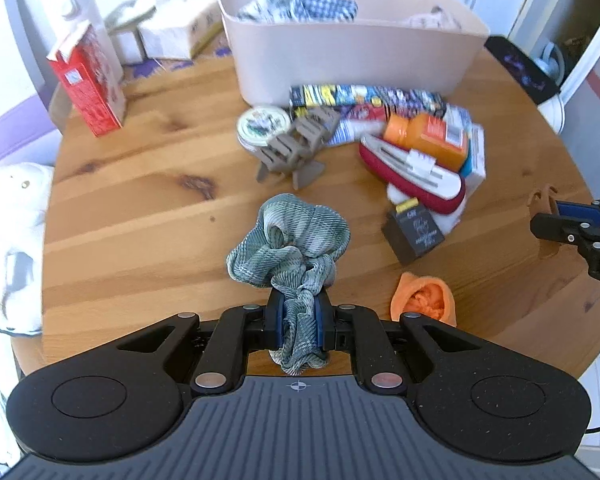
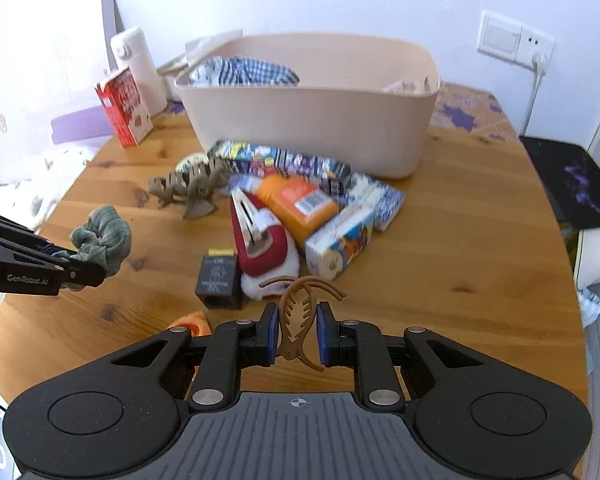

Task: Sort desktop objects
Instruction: 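Lower the scrunchie and claw clip into the basket and open both tools, then reach the left tool to the orange cloth and grasp it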

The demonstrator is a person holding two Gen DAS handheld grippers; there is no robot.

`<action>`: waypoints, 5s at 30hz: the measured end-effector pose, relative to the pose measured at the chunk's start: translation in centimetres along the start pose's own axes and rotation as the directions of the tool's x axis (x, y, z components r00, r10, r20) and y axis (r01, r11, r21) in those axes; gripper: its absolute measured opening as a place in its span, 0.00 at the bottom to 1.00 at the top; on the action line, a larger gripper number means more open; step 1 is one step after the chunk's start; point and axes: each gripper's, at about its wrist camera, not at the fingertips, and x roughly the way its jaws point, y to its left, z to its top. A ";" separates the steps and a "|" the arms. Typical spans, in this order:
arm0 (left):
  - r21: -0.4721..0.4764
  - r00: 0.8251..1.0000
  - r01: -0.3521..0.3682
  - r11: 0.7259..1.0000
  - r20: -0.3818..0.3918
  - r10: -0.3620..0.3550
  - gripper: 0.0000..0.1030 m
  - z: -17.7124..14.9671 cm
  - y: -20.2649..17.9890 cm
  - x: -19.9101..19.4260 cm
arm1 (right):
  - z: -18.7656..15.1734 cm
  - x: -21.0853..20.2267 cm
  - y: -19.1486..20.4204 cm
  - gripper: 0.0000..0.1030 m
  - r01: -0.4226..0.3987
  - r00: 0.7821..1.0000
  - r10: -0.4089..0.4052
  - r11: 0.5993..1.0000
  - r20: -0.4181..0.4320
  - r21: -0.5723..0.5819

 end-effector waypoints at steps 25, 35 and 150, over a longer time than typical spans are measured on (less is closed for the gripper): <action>0.011 0.951 -0.024 1.000 0.309 0.019 0.13 9.8 0.7 -7.5 | 8.9 -6.8 -2.6 0.17 0.094 0.955 -0.075 0.994 0.286 -0.052; 0.030 0.948 0.000 1.000 0.319 -0.010 0.14 16.0 -1.1 -5.3 | 13.8 -5.7 -4.5 0.17 0.108 0.941 -0.072 0.990 0.330 -0.092; -0.089 0.989 -0.018 0.996 -0.147 0.004 0.78 -2.7 -7.7 6.6 | 0.2 6.4 -8.8 1.00 0.090 0.981 -0.129 0.966 -0.147 -0.244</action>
